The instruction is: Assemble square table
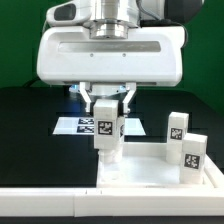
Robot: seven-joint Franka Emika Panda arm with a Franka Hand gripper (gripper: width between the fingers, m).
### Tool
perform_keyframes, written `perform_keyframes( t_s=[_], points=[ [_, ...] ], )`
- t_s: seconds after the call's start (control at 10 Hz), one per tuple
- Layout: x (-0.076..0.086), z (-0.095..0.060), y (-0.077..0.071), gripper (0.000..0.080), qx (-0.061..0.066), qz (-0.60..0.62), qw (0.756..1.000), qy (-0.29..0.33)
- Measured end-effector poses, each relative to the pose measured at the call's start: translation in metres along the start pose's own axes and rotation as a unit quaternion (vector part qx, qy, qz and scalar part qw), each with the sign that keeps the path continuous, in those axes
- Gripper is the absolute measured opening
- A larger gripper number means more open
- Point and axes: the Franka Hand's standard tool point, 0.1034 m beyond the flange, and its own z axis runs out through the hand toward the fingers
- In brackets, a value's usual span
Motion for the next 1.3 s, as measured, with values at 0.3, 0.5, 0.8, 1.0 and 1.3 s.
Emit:
perform_keyframes(
  t_s=[0.3, 0.5, 0.8, 1.0, 1.3],
  points=[
    [-0.004, 0.013, -0.002, 0.0284, -0.003, -0.003, 1.000, -0.006],
    [-0.007, 0.016, -0.005, 0.0284, -0.003, -0.004, 1.000, -0.007],
    [-0.014, 0.026, -0.010, 0.0284, -0.005, -0.002, 1.000, -0.011],
    [-0.016, 0.029, -0.009, 0.0284, -0.008, -0.004, 1.000, -0.003],
    [-0.018, 0.028, -0.008, 0.0284, -0.011, -0.006, 1.000, 0.007]
  ],
)
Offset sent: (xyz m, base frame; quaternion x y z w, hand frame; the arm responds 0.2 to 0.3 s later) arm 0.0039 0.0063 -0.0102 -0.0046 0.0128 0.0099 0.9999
